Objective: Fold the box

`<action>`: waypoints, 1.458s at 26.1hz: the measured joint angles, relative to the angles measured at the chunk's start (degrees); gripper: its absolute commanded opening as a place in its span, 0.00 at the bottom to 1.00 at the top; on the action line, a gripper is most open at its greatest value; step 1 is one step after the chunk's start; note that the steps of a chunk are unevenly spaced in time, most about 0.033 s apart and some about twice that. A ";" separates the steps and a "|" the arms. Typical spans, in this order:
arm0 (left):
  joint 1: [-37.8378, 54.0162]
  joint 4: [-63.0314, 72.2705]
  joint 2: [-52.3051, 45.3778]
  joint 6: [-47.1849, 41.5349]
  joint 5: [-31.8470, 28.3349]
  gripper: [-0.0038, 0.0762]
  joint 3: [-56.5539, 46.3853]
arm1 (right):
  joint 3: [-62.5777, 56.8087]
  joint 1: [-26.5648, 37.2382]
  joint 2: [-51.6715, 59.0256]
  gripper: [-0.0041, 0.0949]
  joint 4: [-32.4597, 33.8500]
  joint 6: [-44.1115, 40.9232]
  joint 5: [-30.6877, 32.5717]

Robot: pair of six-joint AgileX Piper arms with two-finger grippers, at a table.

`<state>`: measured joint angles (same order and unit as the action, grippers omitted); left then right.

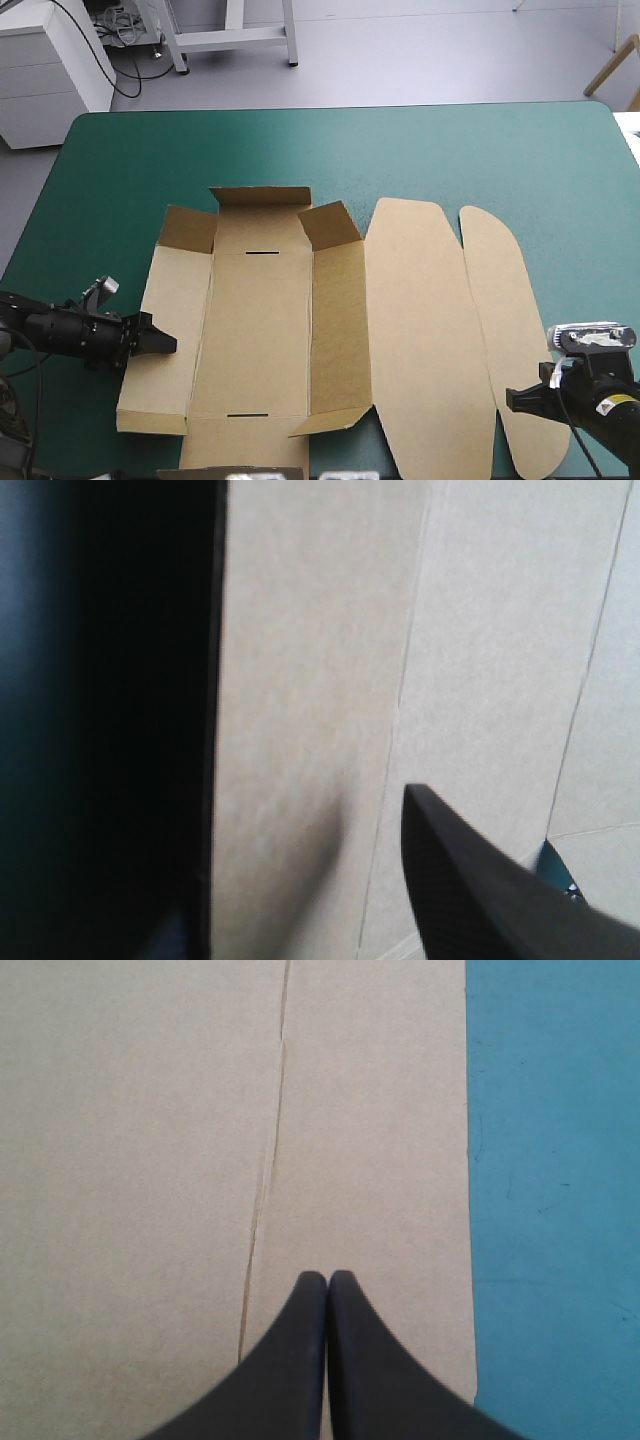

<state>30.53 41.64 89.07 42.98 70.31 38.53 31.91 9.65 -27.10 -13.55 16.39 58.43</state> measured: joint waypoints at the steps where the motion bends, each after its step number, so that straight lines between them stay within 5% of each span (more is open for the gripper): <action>1: 0.00 0.00 -0.24 0.06 -0.06 0.44 -0.28 | 0.00 0.00 0.00 0.02 0.00 0.00 0.00; 16: -0.18 -1.32 -1.13 -0.26 0.48 0.04 -1.64 | 0.00 0.00 0.00 0.02 0.00 -0.06 0.00; 32: -1.38 2.94 -1.83 7.26 1.43 0.04 -0.71 | 0.00 0.00 0.00 0.02 0.00 -0.13 0.00; 38: -14.53 -3.92 -3.35 1.96 -1.26 0.04 16.57 | 0.00 0.00 0.04 0.02 0.00 -0.16 0.00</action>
<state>16.00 37.72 85.71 44.94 69.05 55.10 31.91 9.65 -27.06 -13.55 16.23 58.43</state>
